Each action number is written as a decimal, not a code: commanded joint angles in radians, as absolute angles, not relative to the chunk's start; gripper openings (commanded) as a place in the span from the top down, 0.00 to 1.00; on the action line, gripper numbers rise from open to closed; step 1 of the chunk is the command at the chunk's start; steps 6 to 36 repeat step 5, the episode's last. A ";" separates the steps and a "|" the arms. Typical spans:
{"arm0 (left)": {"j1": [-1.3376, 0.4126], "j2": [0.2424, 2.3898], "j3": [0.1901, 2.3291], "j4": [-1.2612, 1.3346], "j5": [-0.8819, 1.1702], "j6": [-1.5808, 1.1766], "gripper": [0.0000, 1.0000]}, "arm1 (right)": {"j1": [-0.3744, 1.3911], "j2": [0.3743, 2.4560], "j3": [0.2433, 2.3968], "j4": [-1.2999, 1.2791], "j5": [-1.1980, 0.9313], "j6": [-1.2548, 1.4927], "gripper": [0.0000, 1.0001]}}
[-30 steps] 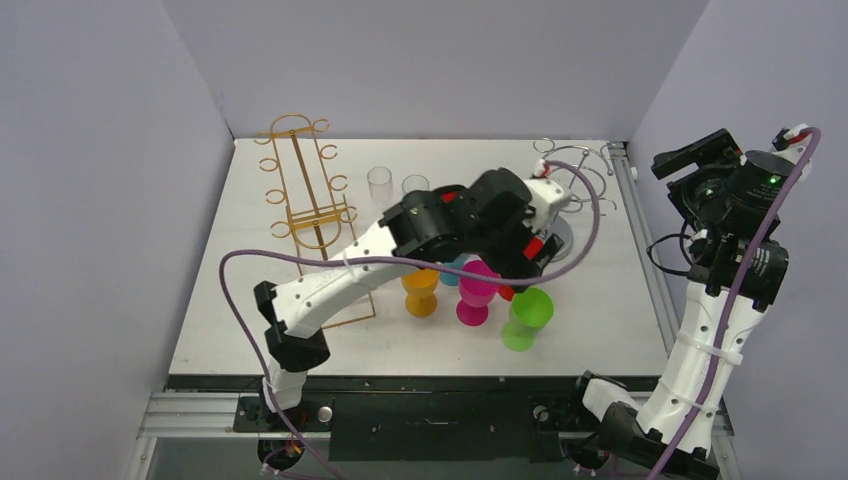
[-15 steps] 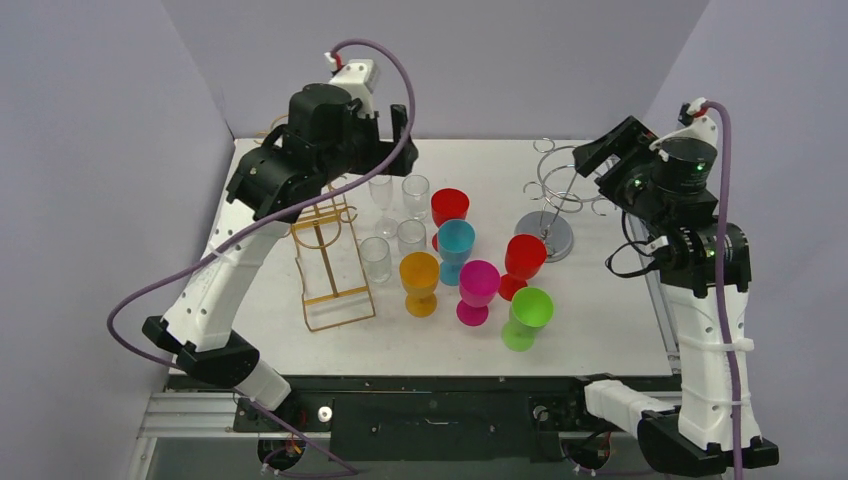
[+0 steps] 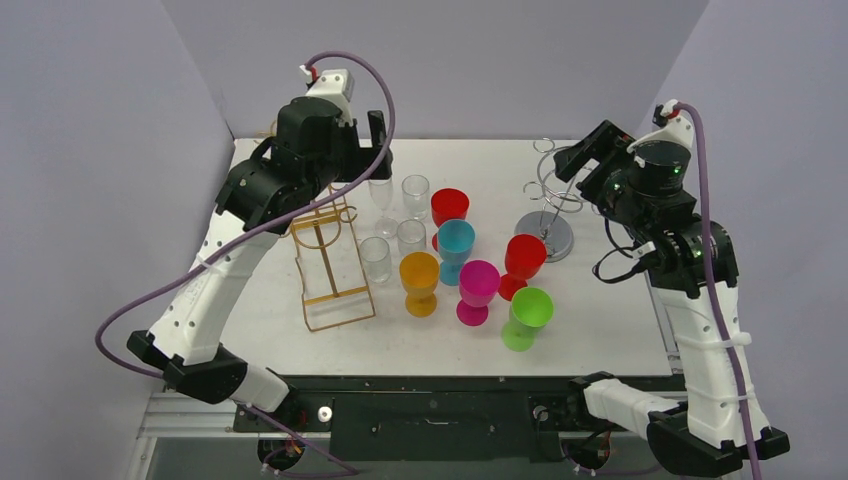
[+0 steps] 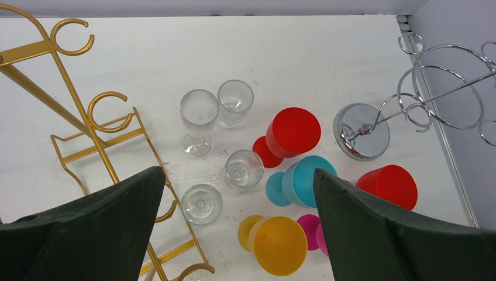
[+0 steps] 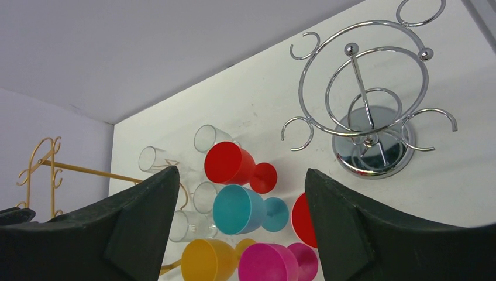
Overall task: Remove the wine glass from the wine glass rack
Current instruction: Reset both arms
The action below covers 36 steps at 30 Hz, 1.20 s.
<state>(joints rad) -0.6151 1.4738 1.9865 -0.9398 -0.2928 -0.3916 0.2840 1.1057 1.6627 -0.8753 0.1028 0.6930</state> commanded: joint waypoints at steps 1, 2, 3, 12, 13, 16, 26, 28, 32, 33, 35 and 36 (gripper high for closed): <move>-0.608 1.425 1.982 -0.867 -0.309 -0.402 0.04 | 0.292 1.084 1.654 -0.833 0.139 0.679 0.26; -0.608 1.425 1.981 -0.868 -0.308 -0.403 0.04 | 0.293 1.083 1.652 -0.835 0.144 0.678 0.26; -0.607 1.424 1.981 -0.868 -0.308 -0.405 0.04 | 0.292 1.082 1.650 -0.836 0.146 0.678 0.26; -0.606 1.425 1.982 -0.870 -0.304 -0.408 0.04 | 0.293 1.078 1.648 -0.834 0.149 0.679 0.26; -0.606 1.425 1.982 -0.870 -0.304 -0.408 0.04 | 0.293 1.078 1.648 -0.834 0.149 0.679 0.26; -0.606 1.425 1.982 -0.870 -0.304 -0.408 0.04 | 0.293 1.078 1.648 -0.834 0.149 0.679 0.26; -0.606 1.425 1.982 -0.870 -0.304 -0.408 0.04 | 0.293 1.078 1.648 -0.834 0.149 0.679 0.26; -0.606 1.425 1.982 -0.870 -0.304 -0.408 0.04 | 0.293 1.078 1.648 -0.834 0.149 0.679 0.26; -0.606 1.425 1.982 -0.870 -0.304 -0.408 0.04 | 0.293 1.078 1.648 -0.834 0.149 0.679 0.26; -0.606 1.425 1.982 -0.870 -0.304 -0.408 0.04 | 0.293 1.078 1.648 -0.834 0.149 0.679 0.26; -0.606 1.425 1.982 -0.870 -0.304 -0.408 0.04 | 0.293 1.078 1.648 -0.834 0.149 0.679 0.26; -0.606 1.425 1.982 -0.870 -0.304 -0.408 0.04 | 0.293 1.078 1.648 -0.834 0.149 0.679 0.26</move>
